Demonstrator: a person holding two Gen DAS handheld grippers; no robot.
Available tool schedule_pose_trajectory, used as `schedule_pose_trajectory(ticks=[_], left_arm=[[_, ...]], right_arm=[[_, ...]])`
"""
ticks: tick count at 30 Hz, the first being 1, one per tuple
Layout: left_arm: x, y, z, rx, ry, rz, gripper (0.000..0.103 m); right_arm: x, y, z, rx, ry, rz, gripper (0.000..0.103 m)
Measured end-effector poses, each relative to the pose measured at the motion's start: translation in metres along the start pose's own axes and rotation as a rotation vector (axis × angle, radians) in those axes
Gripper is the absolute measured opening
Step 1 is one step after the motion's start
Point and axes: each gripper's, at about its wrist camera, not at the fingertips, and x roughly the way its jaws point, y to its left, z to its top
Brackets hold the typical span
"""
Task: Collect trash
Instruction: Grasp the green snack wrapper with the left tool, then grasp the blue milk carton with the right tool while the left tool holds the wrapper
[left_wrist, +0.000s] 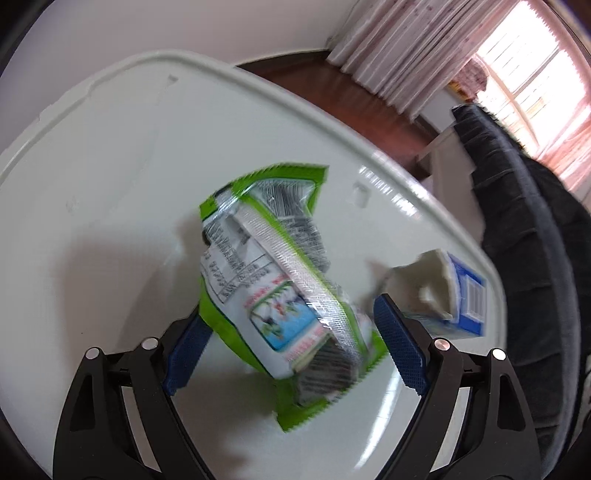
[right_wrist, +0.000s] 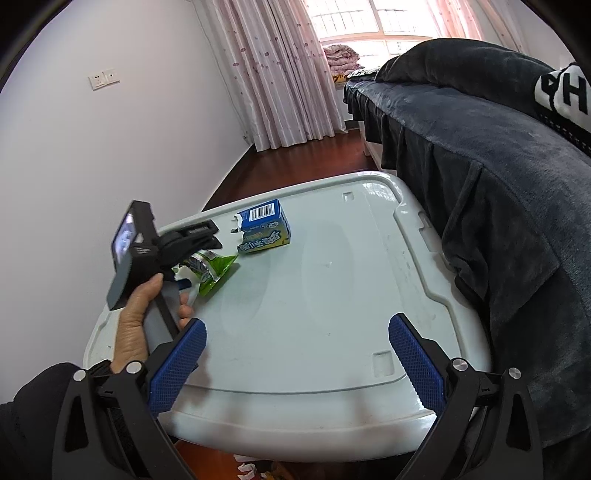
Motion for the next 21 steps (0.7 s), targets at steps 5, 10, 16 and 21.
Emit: schedule_pose_trajectory(ticks=[5, 10, 16, 21], left_arm=[[0.001, -0.003, -0.005, 0.143, -0.026, 0.085, 0.069], [-0.009, 0.005, -0.013, 0.251, -0.02, 0.077, 0.051], [-0.04, 0.018, -0.027, 0.381, 0.02, 0.05, 0.05], [-0.1, 0.03, -0.047, 0.529, -0.004, 0.041, 0.05]], right_arm=[[0.002, 0.003, 0.0, -0.017, 0.004, -0.002, 0.097], [0.005, 0.003, -0.001, -0.024, 0.005, -0.013, 0.097], [0.012, 0.001, -0.004, -0.022, 0.029, -0.036, 0.098], [0.018, 0.005, -0.006, -0.039, 0.037, -0.061, 0.097]])
